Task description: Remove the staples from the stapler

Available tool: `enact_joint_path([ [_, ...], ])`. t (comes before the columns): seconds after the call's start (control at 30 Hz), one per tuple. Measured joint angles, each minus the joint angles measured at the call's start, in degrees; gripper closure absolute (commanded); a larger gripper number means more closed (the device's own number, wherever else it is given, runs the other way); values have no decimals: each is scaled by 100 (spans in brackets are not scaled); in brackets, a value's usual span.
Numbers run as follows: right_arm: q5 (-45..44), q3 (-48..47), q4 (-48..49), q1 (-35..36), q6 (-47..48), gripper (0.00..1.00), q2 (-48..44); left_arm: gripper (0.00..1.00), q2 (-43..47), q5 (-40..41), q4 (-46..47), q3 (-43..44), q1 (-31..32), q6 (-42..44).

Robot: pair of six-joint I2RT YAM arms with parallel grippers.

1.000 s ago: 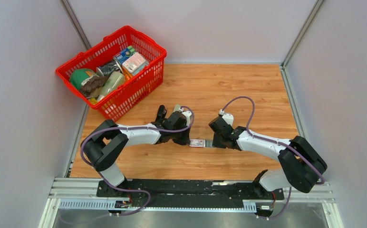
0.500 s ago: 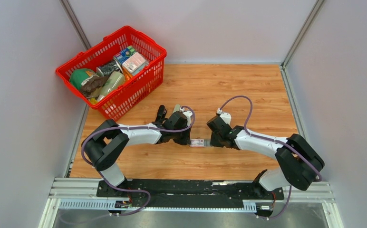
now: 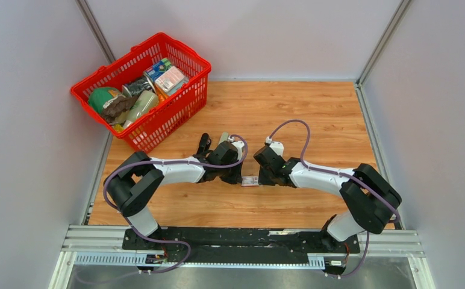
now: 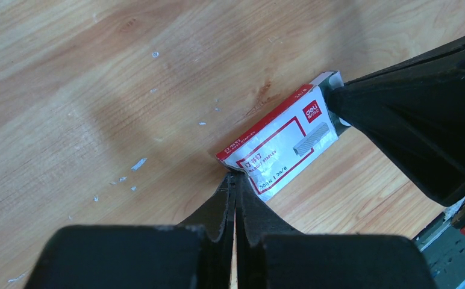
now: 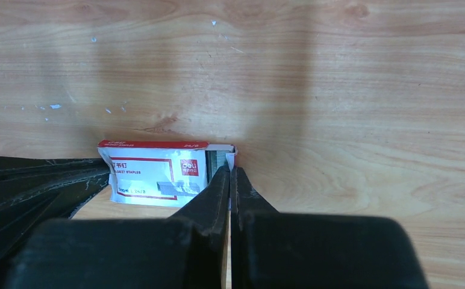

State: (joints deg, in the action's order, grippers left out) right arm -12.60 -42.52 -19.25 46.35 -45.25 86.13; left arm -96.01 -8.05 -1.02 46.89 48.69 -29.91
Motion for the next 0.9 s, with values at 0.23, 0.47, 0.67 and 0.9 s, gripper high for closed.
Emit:
enact_joint_path([
  [0.23,4,-50,-52,13,-37,93,28,100,-2,-2,2,0,0,0],
  [0.47,-142,-68,-308,26,-105,79,-76,100,-4,-4,11,0,4,0],
  [0.67,-243,-74,-525,35,-142,75,-190,100,-11,-7,20,0,9,-2],
  [0.9,-251,-105,-605,37,-144,73,-234,100,-11,-7,20,0,11,0],
])
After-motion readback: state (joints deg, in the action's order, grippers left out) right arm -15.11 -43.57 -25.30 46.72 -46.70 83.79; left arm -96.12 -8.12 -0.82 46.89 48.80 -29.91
